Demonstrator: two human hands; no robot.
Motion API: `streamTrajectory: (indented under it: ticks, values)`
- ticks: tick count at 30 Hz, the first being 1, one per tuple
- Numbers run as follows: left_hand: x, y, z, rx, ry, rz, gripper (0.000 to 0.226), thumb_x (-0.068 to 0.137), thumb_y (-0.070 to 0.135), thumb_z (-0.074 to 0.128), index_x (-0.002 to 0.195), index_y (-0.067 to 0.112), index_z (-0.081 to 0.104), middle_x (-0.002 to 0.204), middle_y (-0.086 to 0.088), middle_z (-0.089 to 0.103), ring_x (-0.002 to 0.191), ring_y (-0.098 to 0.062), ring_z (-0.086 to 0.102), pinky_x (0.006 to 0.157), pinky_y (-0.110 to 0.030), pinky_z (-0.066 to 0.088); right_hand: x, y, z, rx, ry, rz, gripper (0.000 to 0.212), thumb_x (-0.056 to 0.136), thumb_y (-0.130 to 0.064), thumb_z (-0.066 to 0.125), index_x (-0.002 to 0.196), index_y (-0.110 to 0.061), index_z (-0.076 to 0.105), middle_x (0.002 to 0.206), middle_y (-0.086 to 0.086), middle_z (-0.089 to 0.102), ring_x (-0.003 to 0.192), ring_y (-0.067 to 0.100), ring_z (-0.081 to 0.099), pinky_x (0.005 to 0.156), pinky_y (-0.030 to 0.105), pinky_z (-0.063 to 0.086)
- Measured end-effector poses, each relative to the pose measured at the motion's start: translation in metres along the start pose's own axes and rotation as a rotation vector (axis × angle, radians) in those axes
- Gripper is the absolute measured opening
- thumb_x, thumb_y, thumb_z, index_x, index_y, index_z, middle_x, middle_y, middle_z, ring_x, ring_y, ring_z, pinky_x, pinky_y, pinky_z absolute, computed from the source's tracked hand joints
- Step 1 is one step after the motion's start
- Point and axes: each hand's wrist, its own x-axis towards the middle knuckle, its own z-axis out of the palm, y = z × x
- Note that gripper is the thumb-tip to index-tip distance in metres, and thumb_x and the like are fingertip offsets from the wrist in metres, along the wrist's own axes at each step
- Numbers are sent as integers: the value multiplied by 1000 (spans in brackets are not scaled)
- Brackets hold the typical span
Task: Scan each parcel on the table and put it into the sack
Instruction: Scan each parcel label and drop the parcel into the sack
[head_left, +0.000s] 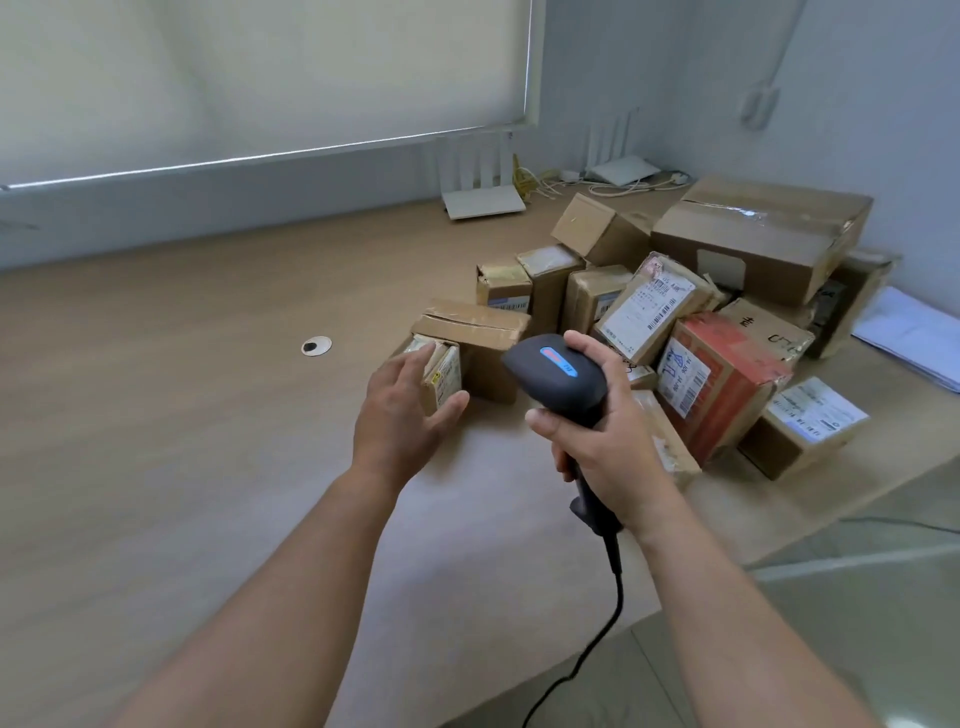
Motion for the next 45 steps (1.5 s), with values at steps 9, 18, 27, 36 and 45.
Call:
streamTrajectory:
  ticks: [9, 18, 27, 36, 45]
  values:
    - [78, -47, 43, 203, -187, -144, 76, 89, 53, 52, 151, 20, 21, 153, -8, 26, 140, -26, 22, 112, -37, 22, 42, 23, 12, -31, 104, 91, 69, 84, -1, 72, 124, -50, 46, 106, 14, 57, 53, 22, 48, 46, 28, 44]
    - [85, -67, 30, 460, -237, -202, 74, 89, 46, 48, 151, 26, 13, 153, -8, 25, 136, -30, 27, 106, -40, 27, 69, 43, 30, -2, 16, 117, 69, 83, -2, 73, 125, -49, 47, 113, 10, 57, 51, 23, 48, 44, 30, 44]
    - [31, -87, -3, 558, -343, -285, 81, 81, 46, 51, 149, 42, 6, 134, -8, 43, 122, -30, 38, 98, -38, 34, 78, 38, 50, 70, -86, 89, 69, 83, 6, 70, 126, -41, 45, 106, 5, 58, 45, 18, 45, 40, 26, 41]
    - [14, -83, 6, 578, -318, -374, 83, 74, 76, 51, 134, 19, 41, 145, -7, 34, 130, -29, 36, 97, -40, 37, 73, 37, 40, 95, -135, 92, 69, 84, 6, 69, 129, -41, 44, 117, 9, 54, 45, 15, 47, 41, 23, 41]
    - [42, -77, 6, 625, -488, -387, 62, 78, 51, 65, 123, 19, 38, 128, -4, 53, 122, -27, 36, 85, -36, 42, 70, 37, 16, 73, -158, 104, 70, 85, 0, 72, 130, -46, 44, 121, 6, 53, 47, 18, 49, 44, 25, 43]
